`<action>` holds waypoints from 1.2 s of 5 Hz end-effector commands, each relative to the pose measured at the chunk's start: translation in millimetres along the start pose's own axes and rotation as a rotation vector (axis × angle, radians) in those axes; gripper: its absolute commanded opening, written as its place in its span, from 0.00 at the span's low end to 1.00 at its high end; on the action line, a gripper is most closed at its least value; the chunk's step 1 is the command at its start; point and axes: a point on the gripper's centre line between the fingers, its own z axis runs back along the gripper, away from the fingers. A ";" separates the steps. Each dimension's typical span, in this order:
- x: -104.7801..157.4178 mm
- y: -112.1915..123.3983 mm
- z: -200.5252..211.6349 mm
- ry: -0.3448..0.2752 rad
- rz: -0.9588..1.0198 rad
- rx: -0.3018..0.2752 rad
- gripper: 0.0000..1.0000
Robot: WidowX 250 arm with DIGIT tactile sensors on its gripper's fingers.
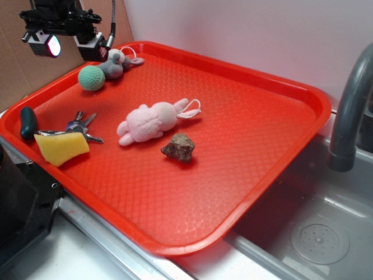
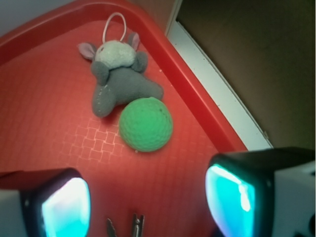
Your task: Grab the gray animal.
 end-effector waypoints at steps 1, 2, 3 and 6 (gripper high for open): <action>4.7 6.2 7.7 -0.029 0.000 0.001 1.00; 31.6 0.5 -21.0 -0.061 -0.028 -0.040 1.00; 48.0 -2.7 -28.1 -0.139 -0.045 -0.104 1.00; 86.1 -1.4 -83.0 -0.083 -0.070 -0.121 1.00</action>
